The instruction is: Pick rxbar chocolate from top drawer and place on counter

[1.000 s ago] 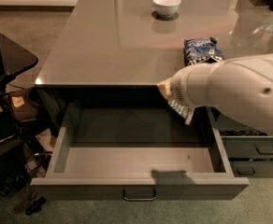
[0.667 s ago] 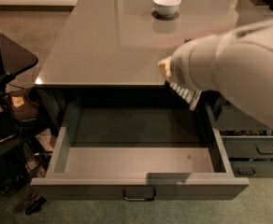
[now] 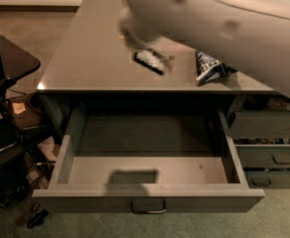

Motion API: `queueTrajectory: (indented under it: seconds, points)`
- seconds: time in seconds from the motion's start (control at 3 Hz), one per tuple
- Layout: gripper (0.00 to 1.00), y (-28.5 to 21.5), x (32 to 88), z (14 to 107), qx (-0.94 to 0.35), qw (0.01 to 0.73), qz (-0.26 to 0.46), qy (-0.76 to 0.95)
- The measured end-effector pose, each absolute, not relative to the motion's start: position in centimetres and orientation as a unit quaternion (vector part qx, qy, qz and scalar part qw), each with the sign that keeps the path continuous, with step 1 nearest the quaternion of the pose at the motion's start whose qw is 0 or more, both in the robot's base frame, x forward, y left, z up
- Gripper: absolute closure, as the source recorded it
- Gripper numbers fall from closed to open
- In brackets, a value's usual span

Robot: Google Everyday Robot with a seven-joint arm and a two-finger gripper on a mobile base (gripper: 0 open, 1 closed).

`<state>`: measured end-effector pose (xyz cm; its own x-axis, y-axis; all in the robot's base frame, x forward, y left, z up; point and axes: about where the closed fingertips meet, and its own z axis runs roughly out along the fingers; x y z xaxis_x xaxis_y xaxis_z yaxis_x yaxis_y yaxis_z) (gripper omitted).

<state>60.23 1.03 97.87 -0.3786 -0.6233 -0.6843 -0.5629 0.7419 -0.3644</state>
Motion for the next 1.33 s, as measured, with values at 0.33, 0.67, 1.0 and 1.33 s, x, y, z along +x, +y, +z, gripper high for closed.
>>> queueTrajectory:
  seconds: [0.33,0.67,1.0,1.33]
  points:
    - [1.00,7.7,62.9,97.5,-0.396,0.417,-0.008,0.818]
    - [1.00,7.7,62.9,97.5,-0.395,0.418,-0.008,0.818]
    - [1.00,8.3,66.6,95.9,-0.374,0.425,0.011,0.824]
    - [1.00,9.6,73.7,93.7,-0.342,0.429,0.026,0.836]
